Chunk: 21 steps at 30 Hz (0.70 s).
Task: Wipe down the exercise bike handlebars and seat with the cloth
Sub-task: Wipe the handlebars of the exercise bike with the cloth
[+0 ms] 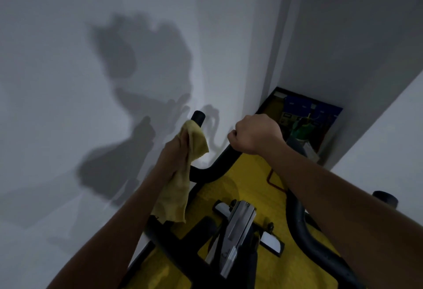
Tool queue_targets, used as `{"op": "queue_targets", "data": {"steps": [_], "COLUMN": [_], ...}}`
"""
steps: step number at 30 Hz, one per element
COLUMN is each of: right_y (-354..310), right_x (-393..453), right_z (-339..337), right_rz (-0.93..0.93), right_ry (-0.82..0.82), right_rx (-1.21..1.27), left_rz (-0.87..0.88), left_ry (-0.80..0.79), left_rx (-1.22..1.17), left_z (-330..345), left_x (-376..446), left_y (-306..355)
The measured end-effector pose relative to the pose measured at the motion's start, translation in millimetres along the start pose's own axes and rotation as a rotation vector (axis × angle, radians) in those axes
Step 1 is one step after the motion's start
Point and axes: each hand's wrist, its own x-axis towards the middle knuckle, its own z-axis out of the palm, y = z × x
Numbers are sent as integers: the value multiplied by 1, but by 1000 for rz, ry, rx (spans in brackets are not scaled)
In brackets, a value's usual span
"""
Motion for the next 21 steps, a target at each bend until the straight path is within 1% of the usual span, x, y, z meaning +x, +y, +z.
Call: {"op": "queue_targets", "data": {"steps": [3, 6, 8, 10, 13, 15, 19, 21], "right_y": [0, 1, 1, 1, 0, 0, 0, 0], "right_x": [0, 1, 1, 1, 0, 0, 0, -1], "right_z": [1, 0, -1, -2, -3, -3, -4, -4], "right_rz": [-2, 1, 4, 7, 9, 5, 4, -1], "right_ry": [12, 11, 0, -6, -12, -18, -19, -15], "right_rx": [-10, -4, -1, 8, 11, 19, 29, 27], "left_rz": [153, 281, 303, 254, 86, -11, -84, -90], "left_ry": [104, 179, 212, 199, 99, 37, -82, -125], "left_rx": [121, 133, 148, 114, 74, 98, 138, 185], "left_z": [10, 16, 16, 14, 7, 2, -9, -17], "left_x": [17, 28, 32, 32, 29, 27, 15, 6], "left_y": [25, 43, 42, 35, 20, 9, -2, -13]}}
